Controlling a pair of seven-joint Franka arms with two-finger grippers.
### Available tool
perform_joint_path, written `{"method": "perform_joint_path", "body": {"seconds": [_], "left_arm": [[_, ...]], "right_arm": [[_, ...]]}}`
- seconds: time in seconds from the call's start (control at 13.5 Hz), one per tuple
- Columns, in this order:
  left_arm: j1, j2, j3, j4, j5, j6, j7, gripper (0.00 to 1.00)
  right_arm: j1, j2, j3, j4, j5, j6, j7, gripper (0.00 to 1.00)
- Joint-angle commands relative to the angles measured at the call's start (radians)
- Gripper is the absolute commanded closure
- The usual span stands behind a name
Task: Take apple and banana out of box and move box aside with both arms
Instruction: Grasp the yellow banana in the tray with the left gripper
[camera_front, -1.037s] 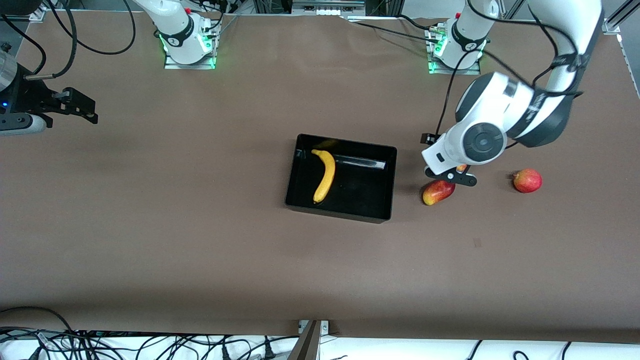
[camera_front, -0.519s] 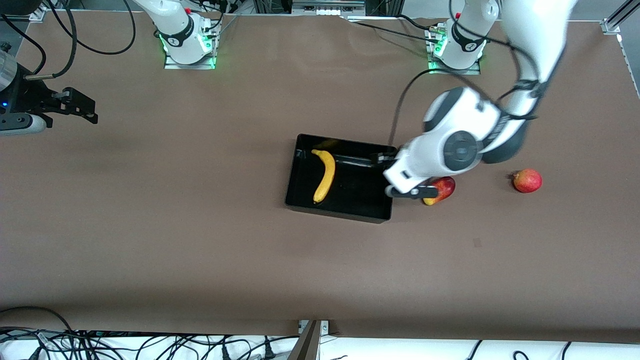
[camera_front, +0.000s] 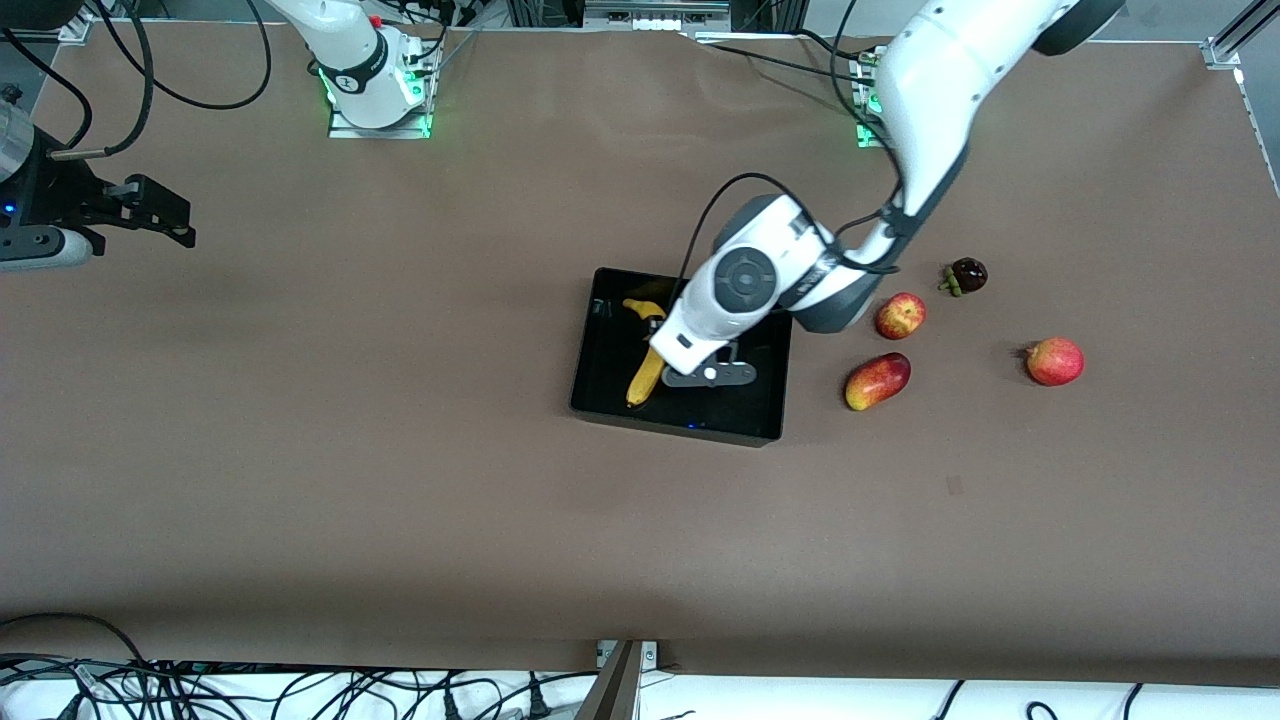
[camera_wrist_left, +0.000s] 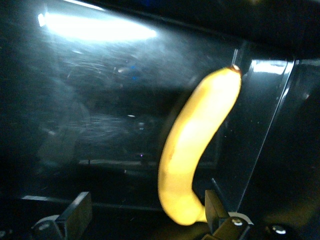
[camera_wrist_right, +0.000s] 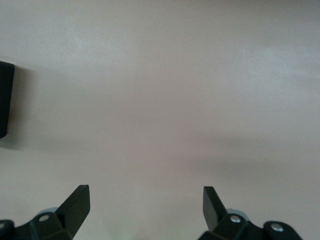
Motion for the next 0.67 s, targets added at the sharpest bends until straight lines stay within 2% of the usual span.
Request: {"method": "perform_joint_path", "body": {"seconds": [0.0, 0.37, 0.44, 0.52, 0.59], "left_arm": [[-0.042, 0.065, 0.026, 0.036, 0.087, 0.096, -0.015, 0.0], [-0.062, 0.151, 0.029, 0.036, 0.189, 0.247, -0.099, 0.0], [-0.064, 0.153, 0.041, 0.039, 0.192, 0.249, -0.104, 0.14], [-0.062, 0.152, 0.041, 0.039, 0.19, 0.249, -0.109, 0.62], [-0.062, 0.146, 0.041, 0.039, 0.187, 0.241, -0.107, 0.82]], "right_arm": [[-0.011, 0.008, 0.014, 0.018, -0.015, -0.004, 0.006, 0.0], [-0.011, 0.008, 0.014, 0.018, -0.015, -0.004, 0.006, 0.0], [-0.011, 0.008, 0.014, 0.018, -0.015, -0.004, 0.006, 0.0], [-0.011, 0.008, 0.014, 0.018, -0.015, -0.004, 0.006, 0.0], [-0.011, 0.008, 0.014, 0.018, -0.015, -0.004, 0.006, 0.0]]}}
